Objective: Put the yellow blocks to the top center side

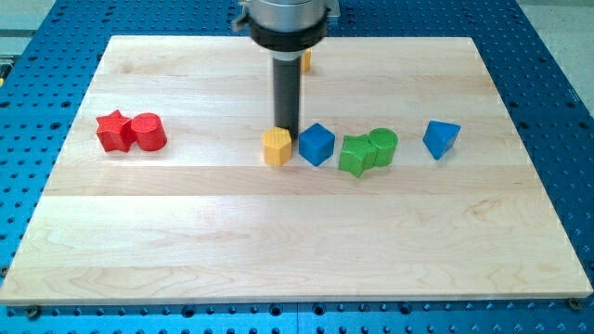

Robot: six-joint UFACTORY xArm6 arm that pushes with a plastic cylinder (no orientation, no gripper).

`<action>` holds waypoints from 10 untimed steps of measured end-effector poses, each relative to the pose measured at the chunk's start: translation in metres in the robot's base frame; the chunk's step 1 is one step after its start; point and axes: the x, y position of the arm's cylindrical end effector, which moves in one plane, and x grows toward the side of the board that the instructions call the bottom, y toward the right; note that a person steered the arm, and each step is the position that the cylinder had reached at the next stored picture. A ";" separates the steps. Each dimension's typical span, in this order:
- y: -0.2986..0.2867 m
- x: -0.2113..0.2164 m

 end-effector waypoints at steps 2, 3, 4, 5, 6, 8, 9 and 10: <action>-0.071 0.067; -0.020 0.092; -0.003 0.038; -0.011 -0.020; -0.004 -0.064; -0.040 -0.078; -0.030 -0.073; -0.009 -0.071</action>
